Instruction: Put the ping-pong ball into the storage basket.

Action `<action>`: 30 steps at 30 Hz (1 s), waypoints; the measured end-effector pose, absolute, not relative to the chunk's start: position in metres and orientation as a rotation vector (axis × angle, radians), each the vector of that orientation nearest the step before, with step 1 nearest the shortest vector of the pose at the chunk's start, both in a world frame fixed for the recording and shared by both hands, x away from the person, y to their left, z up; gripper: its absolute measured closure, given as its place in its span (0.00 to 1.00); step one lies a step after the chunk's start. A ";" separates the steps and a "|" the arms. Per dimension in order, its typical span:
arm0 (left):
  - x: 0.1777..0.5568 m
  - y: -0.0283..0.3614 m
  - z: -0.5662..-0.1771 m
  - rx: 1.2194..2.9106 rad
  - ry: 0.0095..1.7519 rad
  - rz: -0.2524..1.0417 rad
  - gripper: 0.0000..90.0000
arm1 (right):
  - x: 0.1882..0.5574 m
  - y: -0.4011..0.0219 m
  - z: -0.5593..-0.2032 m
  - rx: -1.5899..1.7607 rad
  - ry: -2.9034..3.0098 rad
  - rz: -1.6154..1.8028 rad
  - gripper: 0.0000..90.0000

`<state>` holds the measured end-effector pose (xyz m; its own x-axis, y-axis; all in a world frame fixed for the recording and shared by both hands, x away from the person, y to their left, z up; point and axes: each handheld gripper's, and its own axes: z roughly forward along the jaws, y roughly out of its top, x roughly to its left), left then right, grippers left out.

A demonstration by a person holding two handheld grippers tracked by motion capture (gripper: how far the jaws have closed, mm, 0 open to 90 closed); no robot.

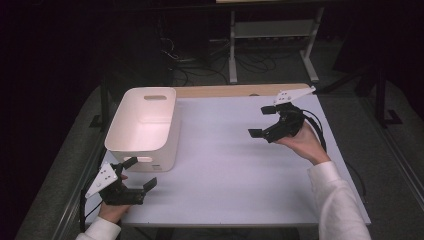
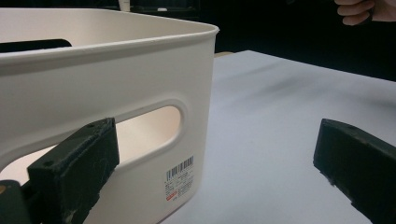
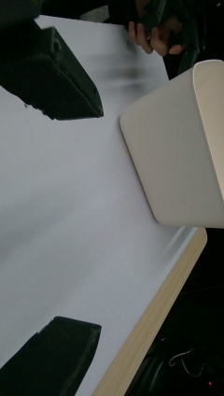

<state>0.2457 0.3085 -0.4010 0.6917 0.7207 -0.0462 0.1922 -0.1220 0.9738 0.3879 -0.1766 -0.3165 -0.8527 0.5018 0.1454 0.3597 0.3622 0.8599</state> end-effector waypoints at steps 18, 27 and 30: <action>0.246 0.309 -0.401 1.679 0.741 0.539 0.00 | 0.369 -0.189 -0.339 0.850 2.483 1.501 0.00; 0.245 0.308 -0.401 1.665 0.750 0.530 0.00 | 0.358 -0.200 -0.357 0.907 2.487 1.496 0.00; 0.245 0.309 -0.401 1.677 0.743 0.535 0.00 | 0.354 -0.203 -0.360 0.902 2.484 1.494 0.00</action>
